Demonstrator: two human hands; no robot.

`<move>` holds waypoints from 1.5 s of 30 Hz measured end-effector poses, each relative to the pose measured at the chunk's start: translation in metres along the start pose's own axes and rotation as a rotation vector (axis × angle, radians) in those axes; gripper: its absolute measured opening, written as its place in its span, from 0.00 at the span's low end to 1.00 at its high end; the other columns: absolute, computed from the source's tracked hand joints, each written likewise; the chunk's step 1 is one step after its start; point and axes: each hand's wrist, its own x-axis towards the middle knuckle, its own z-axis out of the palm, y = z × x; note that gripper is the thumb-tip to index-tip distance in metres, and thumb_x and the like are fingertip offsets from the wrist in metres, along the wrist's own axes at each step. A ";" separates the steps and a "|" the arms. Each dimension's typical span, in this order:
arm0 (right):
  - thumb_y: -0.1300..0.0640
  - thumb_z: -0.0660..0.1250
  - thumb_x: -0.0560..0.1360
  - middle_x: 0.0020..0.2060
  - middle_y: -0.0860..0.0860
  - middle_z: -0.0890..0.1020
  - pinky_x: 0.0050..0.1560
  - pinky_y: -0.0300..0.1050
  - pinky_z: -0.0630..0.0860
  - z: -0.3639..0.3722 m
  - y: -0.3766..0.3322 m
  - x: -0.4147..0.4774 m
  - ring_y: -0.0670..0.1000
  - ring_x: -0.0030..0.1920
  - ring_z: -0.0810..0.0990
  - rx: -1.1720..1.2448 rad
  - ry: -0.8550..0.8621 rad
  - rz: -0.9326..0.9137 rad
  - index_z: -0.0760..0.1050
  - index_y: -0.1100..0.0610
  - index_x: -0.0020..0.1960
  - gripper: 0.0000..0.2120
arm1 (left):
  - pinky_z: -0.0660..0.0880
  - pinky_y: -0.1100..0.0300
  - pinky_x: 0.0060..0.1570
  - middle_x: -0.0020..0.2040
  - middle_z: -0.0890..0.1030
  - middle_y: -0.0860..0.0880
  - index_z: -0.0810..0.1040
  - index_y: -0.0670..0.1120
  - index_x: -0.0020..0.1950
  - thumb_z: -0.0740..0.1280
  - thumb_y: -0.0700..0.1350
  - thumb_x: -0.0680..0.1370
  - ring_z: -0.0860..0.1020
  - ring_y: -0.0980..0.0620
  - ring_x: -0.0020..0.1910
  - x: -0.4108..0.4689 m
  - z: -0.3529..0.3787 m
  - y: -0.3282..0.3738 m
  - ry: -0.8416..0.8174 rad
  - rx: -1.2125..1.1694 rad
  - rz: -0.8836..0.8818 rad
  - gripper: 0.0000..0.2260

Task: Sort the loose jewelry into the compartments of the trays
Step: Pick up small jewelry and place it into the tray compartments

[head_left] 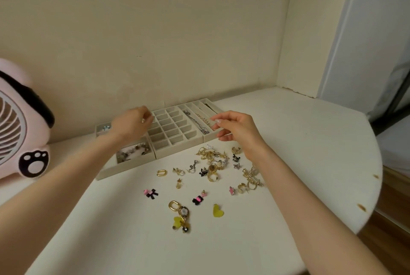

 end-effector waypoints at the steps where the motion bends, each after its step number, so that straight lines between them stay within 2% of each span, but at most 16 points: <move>1: 0.65 0.64 0.77 0.39 0.52 0.82 0.38 0.40 0.79 -0.002 0.000 0.000 0.46 0.33 0.78 -0.012 -0.001 0.015 0.80 0.59 0.51 0.08 | 0.73 0.55 0.44 0.52 0.80 0.45 0.76 0.43 0.55 0.59 0.49 0.80 0.77 0.44 0.48 -0.003 0.000 0.010 0.016 -0.037 0.061 0.12; 6: 0.65 0.65 0.76 0.40 0.52 0.83 0.31 0.34 0.75 -0.015 -0.004 0.003 0.46 0.33 0.78 -0.139 0.015 0.072 0.81 0.57 0.49 0.07 | 0.72 0.57 0.42 0.53 0.78 0.48 0.78 0.44 0.55 0.62 0.45 0.79 0.77 0.51 0.44 -0.026 -0.001 0.067 -0.013 -0.226 0.268 0.09; 8: 0.64 0.67 0.74 0.40 0.51 0.83 0.29 0.33 0.73 -0.020 -0.008 0.004 0.45 0.32 0.78 -0.257 0.021 0.075 0.81 0.56 0.49 0.07 | 0.71 0.62 0.42 0.52 0.78 0.51 0.79 0.46 0.54 0.63 0.46 0.78 0.77 0.54 0.44 -0.036 0.003 0.083 -0.041 -0.275 0.334 0.08; 13: 0.60 0.70 0.73 0.40 0.51 0.83 0.31 0.35 0.71 -0.025 -0.016 0.004 0.45 0.31 0.78 -0.539 -0.025 0.101 0.81 0.54 0.48 0.05 | 0.70 0.68 0.40 0.47 0.78 0.55 0.79 0.50 0.48 0.66 0.44 0.76 0.75 0.61 0.42 -0.059 0.006 0.123 -0.190 -0.397 0.455 0.03; 17: 0.61 0.70 0.73 0.35 0.49 0.81 0.25 0.31 0.68 -0.032 -0.009 0.003 0.45 0.29 0.77 -0.605 -0.037 0.134 0.81 0.56 0.48 0.04 | 0.70 0.70 0.41 0.44 0.78 0.58 0.80 0.49 0.46 0.68 0.42 0.74 0.74 0.60 0.41 -0.074 0.014 0.156 -0.286 -0.476 0.632 0.03; 20: 0.63 0.69 0.73 0.32 0.47 0.78 0.24 0.28 0.67 -0.036 0.001 -0.001 0.44 0.29 0.76 -0.587 -0.001 0.137 0.82 0.56 0.44 0.04 | 0.71 0.65 0.46 0.48 0.77 0.55 0.80 0.50 0.50 0.68 0.43 0.74 0.72 0.61 0.45 -0.079 0.028 0.169 -0.293 -0.439 0.732 0.06; 22: 0.64 0.68 0.73 0.31 0.47 0.77 0.24 0.27 0.67 -0.038 0.008 -0.003 0.44 0.30 0.75 -0.583 0.015 0.133 0.81 0.55 0.42 0.07 | 0.69 0.65 0.47 0.51 0.76 0.53 0.81 0.51 0.51 0.68 0.43 0.74 0.72 0.58 0.49 -0.079 0.037 0.173 -0.258 -0.386 0.767 0.08; 26: 0.64 0.67 0.73 0.31 0.47 0.78 0.25 0.27 0.67 -0.040 0.011 -0.003 0.44 0.29 0.75 -0.580 0.013 0.133 0.81 0.54 0.41 0.07 | 0.66 0.65 0.48 0.52 0.75 0.51 0.82 0.52 0.51 0.68 0.45 0.75 0.71 0.56 0.53 -0.078 0.048 0.173 -0.199 -0.317 0.781 0.07; 32: 0.64 0.67 0.73 0.31 0.49 0.80 0.25 0.28 0.68 -0.042 0.012 -0.002 0.47 0.27 0.76 -0.619 -0.004 0.127 0.81 0.52 0.41 0.08 | 0.67 0.64 0.49 0.51 0.74 0.54 0.82 0.51 0.47 0.71 0.46 0.73 0.66 0.60 0.49 -0.076 0.049 0.168 -0.194 -0.364 0.737 0.04; 35: 0.63 0.67 0.74 0.31 0.49 0.80 0.27 0.31 0.69 -0.044 0.013 0.000 0.46 0.26 0.75 -0.628 -0.011 0.139 0.80 0.52 0.41 0.07 | 0.68 0.63 0.51 0.49 0.73 0.56 0.81 0.48 0.46 0.70 0.44 0.73 0.70 0.56 0.50 -0.072 0.043 0.163 -0.232 -0.412 0.693 0.03; 38: 0.61 0.69 0.74 0.31 0.49 0.81 0.28 0.31 0.69 -0.049 0.013 0.000 0.45 0.26 0.75 -0.620 -0.037 0.148 0.80 0.52 0.42 0.05 | 0.70 0.66 0.50 0.48 0.79 0.53 0.80 0.46 0.46 0.69 0.43 0.74 0.75 0.57 0.49 -0.064 0.032 0.156 -0.310 -0.535 0.617 0.03; 41: 0.60 0.70 0.73 0.32 0.50 0.80 0.26 0.31 0.69 -0.053 0.010 -0.002 0.45 0.26 0.77 -0.628 -0.122 0.200 0.80 0.54 0.43 0.03 | 0.74 0.65 0.48 0.47 0.82 0.51 0.78 0.47 0.47 0.67 0.43 0.76 0.79 0.57 0.46 -0.060 0.017 0.149 -0.436 -0.714 0.447 0.01; 43: 0.59 0.72 0.72 0.32 0.51 0.80 0.26 0.32 0.70 -0.057 0.006 -0.005 0.45 0.27 0.77 -0.646 -0.230 0.253 0.80 0.54 0.44 0.02 | 0.76 0.65 0.47 0.44 0.82 0.51 0.77 0.45 0.46 0.66 0.40 0.77 0.80 0.57 0.44 -0.059 0.012 0.145 -0.464 -0.784 0.388 0.01; 45: 0.56 0.75 0.70 0.33 0.51 0.80 0.31 0.34 0.71 -0.061 0.003 -0.008 0.46 0.30 0.78 -0.690 -0.327 0.280 0.80 0.55 0.46 0.07 | 0.76 0.64 0.46 0.42 0.82 0.52 0.76 0.44 0.46 0.66 0.40 0.77 0.80 0.58 0.42 -0.057 0.011 0.141 -0.480 -0.796 0.358 0.01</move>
